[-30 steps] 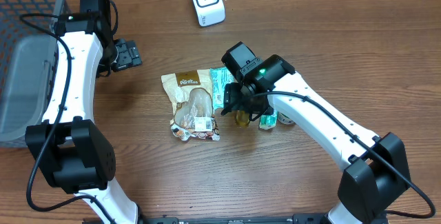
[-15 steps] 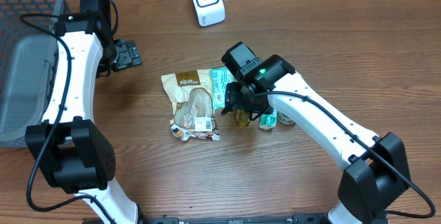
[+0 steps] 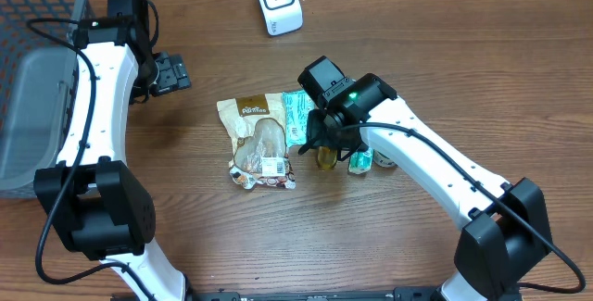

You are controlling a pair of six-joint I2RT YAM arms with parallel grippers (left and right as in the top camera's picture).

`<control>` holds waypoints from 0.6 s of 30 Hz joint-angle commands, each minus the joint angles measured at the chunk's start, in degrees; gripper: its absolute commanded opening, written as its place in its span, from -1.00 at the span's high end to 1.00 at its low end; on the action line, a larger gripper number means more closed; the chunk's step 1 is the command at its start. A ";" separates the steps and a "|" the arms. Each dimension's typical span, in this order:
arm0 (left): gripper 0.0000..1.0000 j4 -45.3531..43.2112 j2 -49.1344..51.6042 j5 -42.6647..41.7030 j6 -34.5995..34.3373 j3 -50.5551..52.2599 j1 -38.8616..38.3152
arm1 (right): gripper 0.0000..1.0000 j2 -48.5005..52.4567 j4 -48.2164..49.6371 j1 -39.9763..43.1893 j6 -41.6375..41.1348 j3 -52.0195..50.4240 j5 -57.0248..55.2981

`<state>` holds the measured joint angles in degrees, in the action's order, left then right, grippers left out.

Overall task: Scan the item barcode
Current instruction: 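Lower the right gripper around the oil bottle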

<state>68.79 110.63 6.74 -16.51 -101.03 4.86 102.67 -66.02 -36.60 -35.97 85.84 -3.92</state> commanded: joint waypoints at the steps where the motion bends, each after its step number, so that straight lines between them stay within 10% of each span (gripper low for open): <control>1: -0.99 -0.04 -0.90 0.74 0.22 -0.92 -0.04 | -0.30 0.02 -0.55 -0.52 -0.04 -0.31 -0.96; 18: -0.99 -0.04 -0.90 0.74 0.24 -0.92 -0.04 | -0.12 0.02 -0.46 -0.52 1.49 -0.31 -1.05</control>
<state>68.79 110.63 6.74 -16.51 -101.03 4.86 102.67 -66.87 -36.84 -35.68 85.84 -4.08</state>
